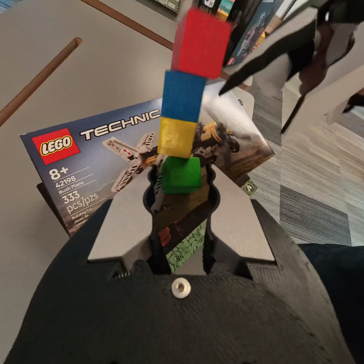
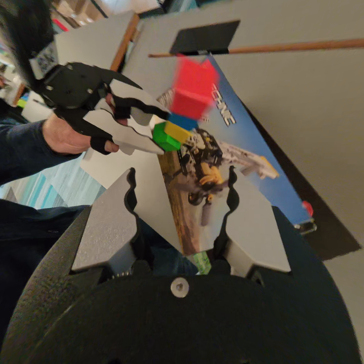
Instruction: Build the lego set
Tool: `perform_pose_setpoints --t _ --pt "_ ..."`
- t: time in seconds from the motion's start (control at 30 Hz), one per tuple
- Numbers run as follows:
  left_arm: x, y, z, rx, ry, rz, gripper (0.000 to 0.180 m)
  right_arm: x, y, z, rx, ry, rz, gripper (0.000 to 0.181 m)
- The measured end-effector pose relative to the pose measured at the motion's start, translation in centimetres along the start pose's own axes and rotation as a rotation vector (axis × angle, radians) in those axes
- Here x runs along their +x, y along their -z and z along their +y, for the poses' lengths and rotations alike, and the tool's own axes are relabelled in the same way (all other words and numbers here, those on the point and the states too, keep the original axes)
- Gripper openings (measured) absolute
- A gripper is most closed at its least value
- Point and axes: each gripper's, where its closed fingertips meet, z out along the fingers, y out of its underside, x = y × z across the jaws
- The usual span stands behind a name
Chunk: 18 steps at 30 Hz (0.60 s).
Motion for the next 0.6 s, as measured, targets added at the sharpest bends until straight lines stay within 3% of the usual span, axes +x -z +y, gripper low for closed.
perform_pose_setpoints --t 0.07,0.13,0.2,0.33,0.4,0.47,0.6 --pt "-0.1 -0.2 0.4 -0.02 0.011 0.01 0.066 0.6 0.0 -2.4 0.077 0.057 -0.079 0.109" --pt "-0.4 -0.2 0.2 -0.02 0.002 -0.005 0.068 2.6 -0.5 -4.3 0.114 0.053 -0.143 0.108" --pt "-0.3 -0.4 0.2 -0.035 -0.015 -0.016 0.069 4.6 -2.2 -3.8 0.048 0.015 -0.225 0.109" --pt "-0.5 -0.9 0.1 -0.063 -0.068 -0.053 0.066 7.2 -3.9 -1.6 -0.066 -0.043 -0.261 0.099" --pt "-0.7 -1.0 0.0 -0.053 -0.052 -0.06 0.068 7.6 -2.6 -2.4 0.028 -0.052 -0.259 0.092" --pt "-0.8 -1.0 -0.2 -0.025 -0.025 -0.065 0.07 8.3 -0.9 -2.6 0.093 -0.092 -0.246 0.095" --pt "-1.1 -1.4 -0.4 -0.017 -0.039 -0.095 0.071 9.1 1.4 -0.8 0.135 -0.134 -0.222 0.089"
